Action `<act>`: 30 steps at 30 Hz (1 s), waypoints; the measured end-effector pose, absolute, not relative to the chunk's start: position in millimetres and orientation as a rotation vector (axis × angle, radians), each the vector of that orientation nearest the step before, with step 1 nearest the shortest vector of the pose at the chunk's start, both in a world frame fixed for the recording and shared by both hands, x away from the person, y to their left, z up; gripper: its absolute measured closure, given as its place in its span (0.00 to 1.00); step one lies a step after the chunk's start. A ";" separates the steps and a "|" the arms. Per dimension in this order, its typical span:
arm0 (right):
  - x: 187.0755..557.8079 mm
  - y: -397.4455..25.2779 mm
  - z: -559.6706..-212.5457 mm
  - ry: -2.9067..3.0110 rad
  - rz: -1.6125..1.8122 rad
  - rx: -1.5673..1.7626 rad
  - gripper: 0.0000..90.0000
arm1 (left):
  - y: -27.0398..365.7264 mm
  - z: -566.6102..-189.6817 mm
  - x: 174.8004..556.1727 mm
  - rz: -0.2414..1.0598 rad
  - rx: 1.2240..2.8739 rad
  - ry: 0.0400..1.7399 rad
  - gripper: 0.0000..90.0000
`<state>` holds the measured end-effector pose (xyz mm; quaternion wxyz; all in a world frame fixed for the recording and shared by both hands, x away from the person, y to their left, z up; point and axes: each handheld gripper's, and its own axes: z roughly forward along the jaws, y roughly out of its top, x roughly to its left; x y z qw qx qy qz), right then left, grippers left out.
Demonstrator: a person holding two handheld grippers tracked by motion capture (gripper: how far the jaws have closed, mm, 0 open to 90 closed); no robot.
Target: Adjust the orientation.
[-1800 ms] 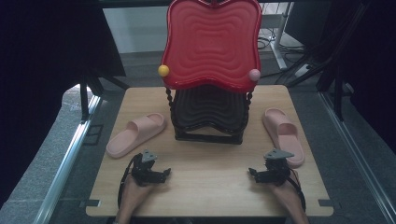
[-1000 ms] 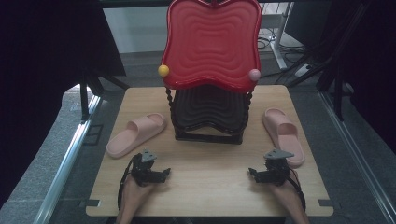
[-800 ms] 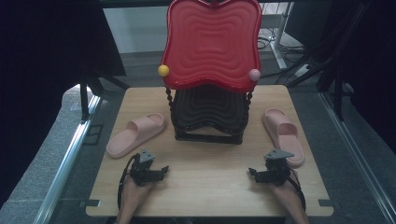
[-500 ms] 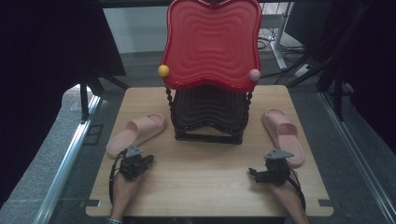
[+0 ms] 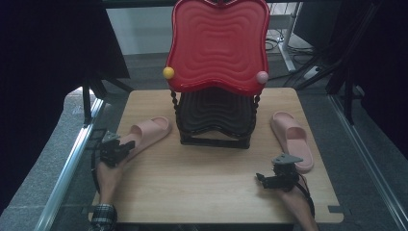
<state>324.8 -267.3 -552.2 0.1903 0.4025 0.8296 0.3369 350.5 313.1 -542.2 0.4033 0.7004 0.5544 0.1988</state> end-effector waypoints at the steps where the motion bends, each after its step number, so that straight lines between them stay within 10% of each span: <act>1: 324.9 -267.3 -552.2 2.331 0.947 1.130 0.09 | 311.7 -541.7 355.5 0.499 1.776 1.402 1.00; 19: 324.7 -267.3 -552.2 2.331 0.946 1.132 0.09 | 239.2 -525.3 374.8 0.429 1.945 1.310 0.99; 30: 324.7 -267.3 -552.2 2.332 0.946 1.133 0.09 | 310.2 -522.6 347.6 0.564 1.798 1.440 0.92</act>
